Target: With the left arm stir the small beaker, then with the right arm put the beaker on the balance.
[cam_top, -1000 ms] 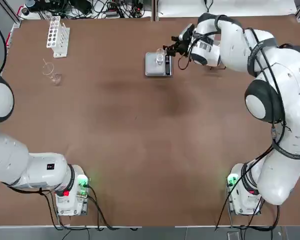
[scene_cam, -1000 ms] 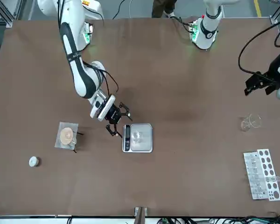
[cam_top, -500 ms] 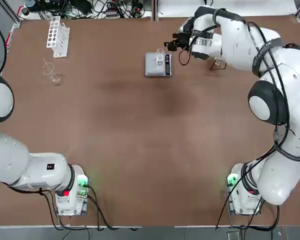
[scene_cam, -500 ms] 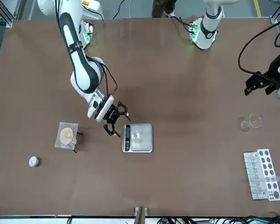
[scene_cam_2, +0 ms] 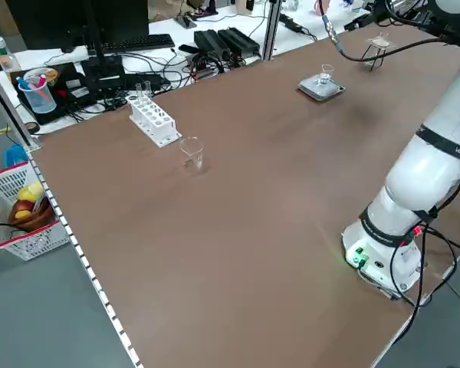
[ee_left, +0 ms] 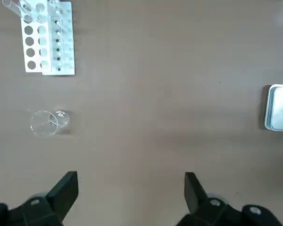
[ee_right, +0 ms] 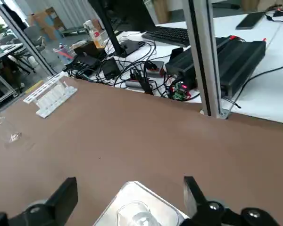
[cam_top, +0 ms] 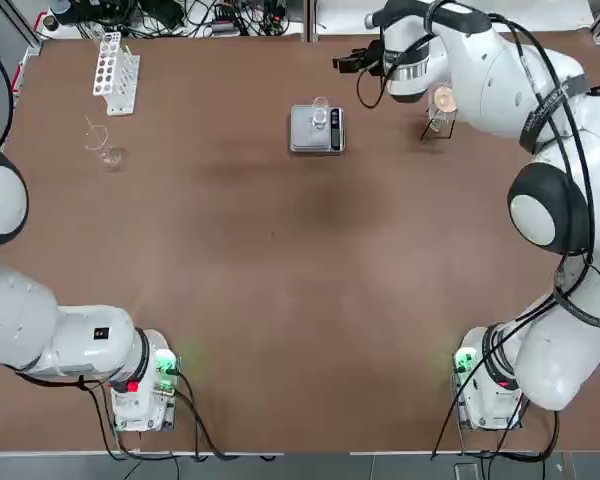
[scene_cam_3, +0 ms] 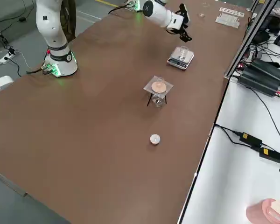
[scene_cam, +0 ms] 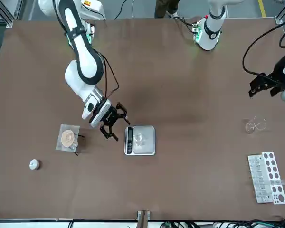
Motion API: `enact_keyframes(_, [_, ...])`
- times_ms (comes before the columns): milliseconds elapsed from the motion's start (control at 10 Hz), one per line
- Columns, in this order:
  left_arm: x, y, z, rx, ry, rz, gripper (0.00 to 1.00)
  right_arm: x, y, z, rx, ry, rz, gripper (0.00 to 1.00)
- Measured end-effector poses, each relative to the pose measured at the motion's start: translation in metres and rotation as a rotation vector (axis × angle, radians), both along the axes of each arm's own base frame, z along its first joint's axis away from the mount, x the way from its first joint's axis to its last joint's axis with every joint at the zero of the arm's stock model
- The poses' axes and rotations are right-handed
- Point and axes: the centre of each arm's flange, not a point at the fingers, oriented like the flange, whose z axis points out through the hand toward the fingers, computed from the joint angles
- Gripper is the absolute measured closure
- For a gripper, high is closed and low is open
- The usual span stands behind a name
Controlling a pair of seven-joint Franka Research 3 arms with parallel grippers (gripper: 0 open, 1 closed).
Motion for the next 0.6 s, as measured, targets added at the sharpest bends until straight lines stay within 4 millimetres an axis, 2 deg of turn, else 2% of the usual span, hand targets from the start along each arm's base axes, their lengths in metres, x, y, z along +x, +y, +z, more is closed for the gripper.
enact_keyframes(200, [0.0,0.0,0.0,0.0,0.0,0.0,0.0,0.007,0.001,0.013,0.013,0.091,-0.045,0.01])
enact_keyframes(600, [0.0,0.0,0.0,0.0,-0.001,0.001,0.0,0.016,-0.003,0.042,0.051,0.117,-0.097,0.01])
